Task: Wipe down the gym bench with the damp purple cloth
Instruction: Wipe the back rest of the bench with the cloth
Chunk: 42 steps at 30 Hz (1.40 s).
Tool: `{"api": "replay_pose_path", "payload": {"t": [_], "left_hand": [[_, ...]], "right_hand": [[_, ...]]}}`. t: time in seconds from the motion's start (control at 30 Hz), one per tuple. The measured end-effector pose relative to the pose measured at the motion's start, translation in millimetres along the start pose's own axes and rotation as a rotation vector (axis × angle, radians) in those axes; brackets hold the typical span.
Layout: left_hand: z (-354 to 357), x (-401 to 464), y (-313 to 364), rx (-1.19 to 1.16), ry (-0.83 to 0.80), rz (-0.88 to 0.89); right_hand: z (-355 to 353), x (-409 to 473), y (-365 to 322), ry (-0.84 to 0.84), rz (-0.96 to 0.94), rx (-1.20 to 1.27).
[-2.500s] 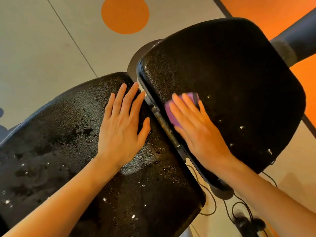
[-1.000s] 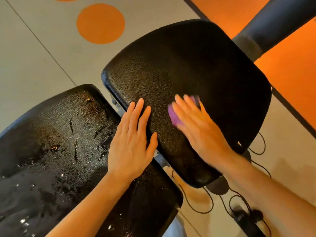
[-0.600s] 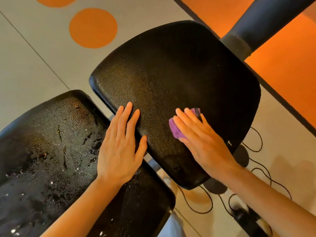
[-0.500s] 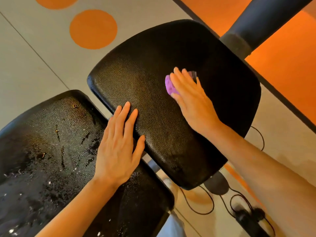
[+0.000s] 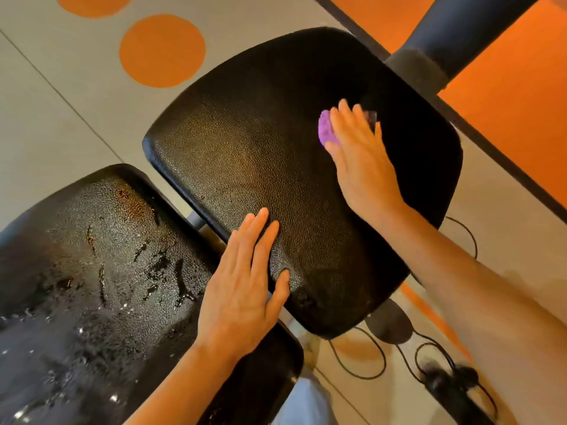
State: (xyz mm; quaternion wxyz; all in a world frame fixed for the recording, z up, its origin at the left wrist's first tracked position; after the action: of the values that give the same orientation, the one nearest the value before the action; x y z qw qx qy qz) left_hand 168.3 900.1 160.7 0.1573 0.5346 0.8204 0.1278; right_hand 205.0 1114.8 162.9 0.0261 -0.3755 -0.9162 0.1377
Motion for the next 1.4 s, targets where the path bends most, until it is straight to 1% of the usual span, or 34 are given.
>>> {"api": "replay_pose_path", "payload": {"t": [0.03, 0.1, 0.17, 0.23, 0.27, 0.3, 0.37, 0.4, 0.43, 0.47, 0.53, 0.6, 0.67, 0.7, 0.77, 0.83, 0.87, 1.0, 1.07, 1.2, 1.27, 1.33, 1.4], "left_hand": [[0.2, -0.7, -0.4, -0.009, -0.002, 0.001], [0.3, -1.8, -0.5, -0.033, -0.006, 0.011], [1.7, -2.0, -0.7, -0.046, -0.014, 0.022], [1.2, -1.7, 0.2, -0.046, -0.010, 0.024], [0.7, -1.2, 1.0, -0.043, -0.010, 0.023], [0.2, -0.8, 1.4, -0.041, -0.009, 0.022], [-0.4, -0.9, 1.0, -0.041, -0.002, 0.017], [0.3, -1.0, 1.1, -0.041, -0.002, 0.018], [0.8, -1.4, 1.6, -0.048, -0.003, 0.023], [0.5, -2.0, 1.9, -0.062, -0.001, 0.027], [-1.3, -0.4, 0.7, -0.090, 0.018, 0.032], [-1.4, 0.1, 1.0, -0.086, 0.040, 0.038], [-2.2, -1.5, 2.4, -0.073, 0.054, 0.046], [-3.0, -1.1, 3.3, -0.060, 0.061, 0.053], [-3.1, -1.4, 5.0, -0.026, 0.066, 0.070], [-2.7, -3.1, 4.5, -0.016, 0.071, 0.072], [-2.3, -3.7, 4.7, -0.020, 0.073, 0.078], [-2.3, -4.6, 3.1, -0.003, 0.091, 0.091], [-1.9, -4.2, 3.2, -0.008, 0.092, 0.092], [-2.4, -4.9, 4.1, -0.009, 0.092, 0.110], [-3.8, -5.0, 7.9, -0.035, 0.084, 0.126], [-3.9, -8.6, 20.7, -0.074, 0.070, 0.164], [0.7, -15.2, 38.7, -0.114, 0.041, 0.211]], "right_hand": [[3.1, -15.6, -4.3, 0.026, 0.042, -0.001], [11.3, -82.9, -36.8, 0.011, -0.027, -0.052], [15.0, -148.9, -67.1, -0.060, -0.208, -0.036], [16.2, -152.8, -59.3, -0.103, -0.390, -0.050], [14.5, -134.4, -45.6, -0.097, -0.387, -0.075], [9.2, -108.6, -31.0, -0.060, -0.317, -0.076], [-0.1, -69.1, -12.8, 0.029, -0.063, -0.033], [1.7, -71.2, -15.1, 0.061, 0.057, -0.005], [5.6, -86.4, -27.1, 0.075, 0.107, 0.006], [11.8, -111.2, -45.4, 0.061, 0.063, -0.006], [19.8, -171.9, -74.6, 0.005, -0.113, -0.062], [22.1, -216.9, -76.3, -0.018, -0.206, -0.080], [24.3, -215.7, -68.7, -0.045, -0.177, -0.067], [23.4, -197.2, -70.1, -0.028, -0.150, -0.062], [19.8, -152.2, -76.6, 0.060, -0.057, -0.065], [18.7, -135.8, -76.9, 0.083, 0.043, -0.069], [19.6, -144.9, -77.2, 0.087, 0.046, -0.079], [29.5, -213.0, -82.1, 0.026, -0.057, -0.095], [23.2, -194.8, -66.4, 0.044, -0.055, -0.080], [-6.3, -120.0, -6.3, 0.119, 0.220, -0.087], [-7.8, -132.2, -6.6, 0.181, 0.301, -0.037], [5.5, -178.1, -43.8, 0.195, 0.214, -0.017], [18.3, -218.1, -72.7, 0.124, 0.075, 0.017]]}}
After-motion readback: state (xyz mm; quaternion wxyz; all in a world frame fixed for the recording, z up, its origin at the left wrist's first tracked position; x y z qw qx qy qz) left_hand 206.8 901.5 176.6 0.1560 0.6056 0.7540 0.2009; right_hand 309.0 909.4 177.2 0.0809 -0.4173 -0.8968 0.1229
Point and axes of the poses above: each hand's wrist, its own x-axis towards the middle knuckle, its own z-axis out of the palm, y = z × x, the point moved 9 cm from there along x, towards the middle knuckle, and after that the axes turned 2 degrees about -z, right-handed, at the moved point
